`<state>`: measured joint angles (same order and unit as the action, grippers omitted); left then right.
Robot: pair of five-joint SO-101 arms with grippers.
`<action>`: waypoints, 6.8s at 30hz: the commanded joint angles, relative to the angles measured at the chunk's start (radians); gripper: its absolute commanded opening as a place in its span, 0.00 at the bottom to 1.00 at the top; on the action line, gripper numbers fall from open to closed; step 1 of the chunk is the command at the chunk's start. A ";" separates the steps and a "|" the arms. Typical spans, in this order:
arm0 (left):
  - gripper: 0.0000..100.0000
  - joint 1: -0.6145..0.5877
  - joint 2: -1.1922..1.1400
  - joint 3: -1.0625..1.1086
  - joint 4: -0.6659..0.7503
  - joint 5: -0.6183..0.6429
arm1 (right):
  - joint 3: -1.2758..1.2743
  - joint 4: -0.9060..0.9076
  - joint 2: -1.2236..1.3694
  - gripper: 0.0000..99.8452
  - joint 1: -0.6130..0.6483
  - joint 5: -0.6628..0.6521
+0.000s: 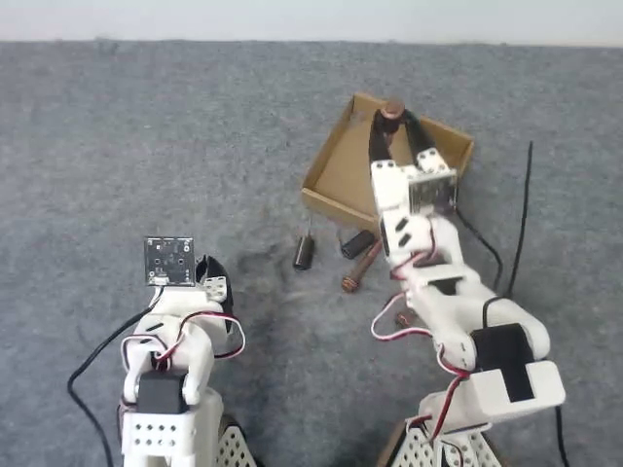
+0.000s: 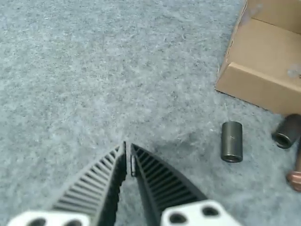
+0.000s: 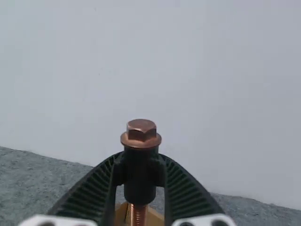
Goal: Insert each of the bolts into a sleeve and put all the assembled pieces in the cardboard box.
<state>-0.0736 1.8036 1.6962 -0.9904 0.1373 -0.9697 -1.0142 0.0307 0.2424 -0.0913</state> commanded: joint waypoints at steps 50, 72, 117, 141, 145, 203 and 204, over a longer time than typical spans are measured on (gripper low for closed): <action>0.01 -0.014 0.011 -0.012 0.040 -0.015 | 1.152 1.842 0.464 0.13 -0.122 0.157; 0.01 -0.014 0.011 -0.012 0.040 -0.015 | 1.149 2.335 0.110 0.01 -0.122 0.158; 0.01 -0.040 0.011 -0.010 0.012 -0.015 | 0.471 2.215 -0.354 0.06 0.217 0.361; 0.01 -0.038 0.011 -0.010 0.014 -0.015 | 0.755 2.002 0.173 0.12 0.243 0.686; 0.01 -0.037 0.011 -0.010 0.014 -0.015 | 0.755 1.940 0.220 0.12 0.228 0.687; 0.01 -0.034 0.012 -0.010 0.015 -0.012 | -0.084 2.092 -0.783 0.01 -0.518 0.089; 0.01 -0.034 0.012 -0.010 0.015 -0.011 | -0.118 2.078 -0.805 0.01 -0.533 0.064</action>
<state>-0.1105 1.8036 1.6962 -0.9797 0.1373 -1.0357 1.1032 -0.6813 -0.2271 0.0253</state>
